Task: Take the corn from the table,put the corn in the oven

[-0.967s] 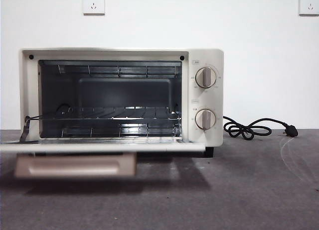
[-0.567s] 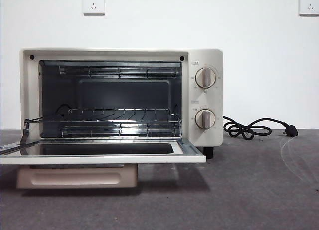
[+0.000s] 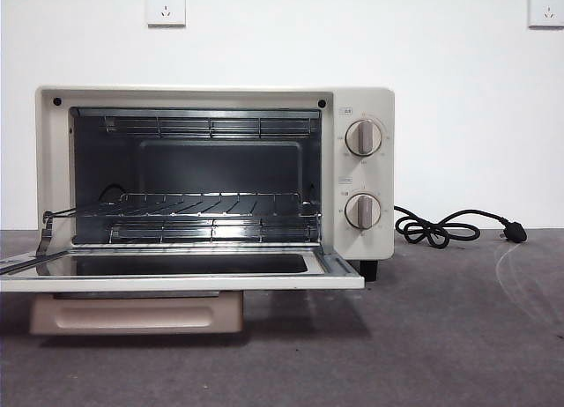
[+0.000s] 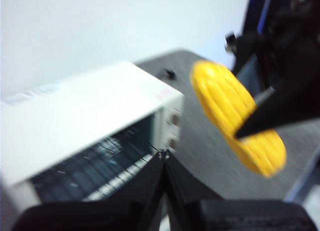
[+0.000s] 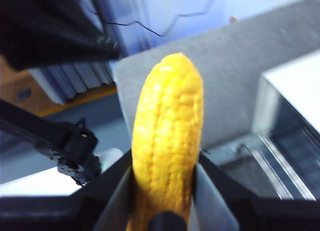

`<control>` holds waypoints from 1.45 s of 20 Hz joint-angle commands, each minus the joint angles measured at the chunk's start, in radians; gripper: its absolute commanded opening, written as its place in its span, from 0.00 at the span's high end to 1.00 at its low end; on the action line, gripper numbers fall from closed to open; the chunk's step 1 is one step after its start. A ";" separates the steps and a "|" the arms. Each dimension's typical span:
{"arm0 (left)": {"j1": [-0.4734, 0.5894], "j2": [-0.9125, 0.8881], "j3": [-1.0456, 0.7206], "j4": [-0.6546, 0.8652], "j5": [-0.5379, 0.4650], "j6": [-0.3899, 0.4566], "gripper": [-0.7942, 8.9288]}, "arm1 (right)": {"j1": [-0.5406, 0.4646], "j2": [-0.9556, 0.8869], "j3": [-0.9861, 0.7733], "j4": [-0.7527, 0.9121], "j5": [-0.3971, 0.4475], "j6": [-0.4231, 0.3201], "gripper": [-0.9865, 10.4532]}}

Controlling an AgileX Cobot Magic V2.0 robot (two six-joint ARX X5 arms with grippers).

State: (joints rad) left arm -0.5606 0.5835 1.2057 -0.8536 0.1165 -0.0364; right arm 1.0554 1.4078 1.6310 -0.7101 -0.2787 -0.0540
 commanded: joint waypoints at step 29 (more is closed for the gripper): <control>-0.003 -0.211 -0.004 -0.187 -0.383 -0.013 0.92 | -0.106 0.606 0.003 0.374 0.737 -0.561 0.92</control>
State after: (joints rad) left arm -0.5606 0.3759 1.2049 -1.0416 -0.2630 -0.0460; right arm 0.9524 2.0037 1.6341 -0.3508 0.4557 -0.6025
